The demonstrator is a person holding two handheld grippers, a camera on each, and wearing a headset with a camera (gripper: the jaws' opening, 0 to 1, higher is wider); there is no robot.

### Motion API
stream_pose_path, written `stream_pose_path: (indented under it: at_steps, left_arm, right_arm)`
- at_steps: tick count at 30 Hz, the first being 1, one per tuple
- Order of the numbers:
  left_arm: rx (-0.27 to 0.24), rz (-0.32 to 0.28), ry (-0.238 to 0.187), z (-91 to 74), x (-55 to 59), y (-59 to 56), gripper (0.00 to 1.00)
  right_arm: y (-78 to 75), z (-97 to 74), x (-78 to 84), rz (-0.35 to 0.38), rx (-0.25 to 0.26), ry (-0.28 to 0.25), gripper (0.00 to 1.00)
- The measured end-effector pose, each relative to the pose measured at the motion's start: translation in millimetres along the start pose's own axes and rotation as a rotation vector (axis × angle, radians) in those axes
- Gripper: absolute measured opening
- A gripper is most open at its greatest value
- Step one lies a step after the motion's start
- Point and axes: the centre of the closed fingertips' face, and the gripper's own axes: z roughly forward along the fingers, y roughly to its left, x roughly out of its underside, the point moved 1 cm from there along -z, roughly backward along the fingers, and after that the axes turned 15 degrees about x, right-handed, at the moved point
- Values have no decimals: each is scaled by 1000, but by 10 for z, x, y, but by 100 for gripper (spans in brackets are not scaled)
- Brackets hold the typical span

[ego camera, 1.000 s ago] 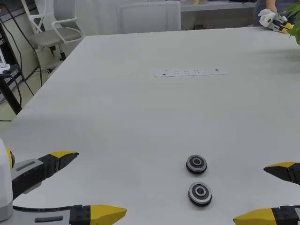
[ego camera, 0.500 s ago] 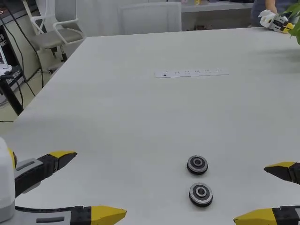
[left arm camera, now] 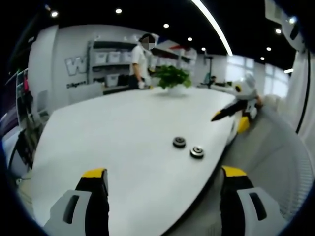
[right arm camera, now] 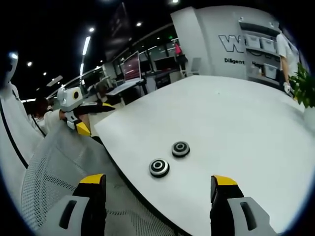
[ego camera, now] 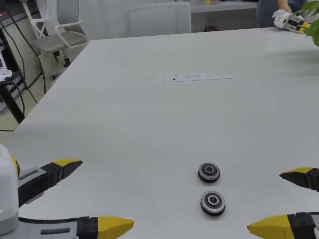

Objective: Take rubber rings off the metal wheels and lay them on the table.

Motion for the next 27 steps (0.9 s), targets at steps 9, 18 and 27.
stream_pose_path:
  at_steps: [9,18,27]
  left_arm:
    - [-1,18,3,-2,-14,-10,94]
    - [-13,37,-3,-15,-42,13,91]
    - [-49,52,5,-43,-56,59,88]
  right_arm:
    - [2,-4,13,-3,3,3,86]
    - [11,6,28,-11,-7,12,86]
    - [29,22,49,-15,-26,28,86]
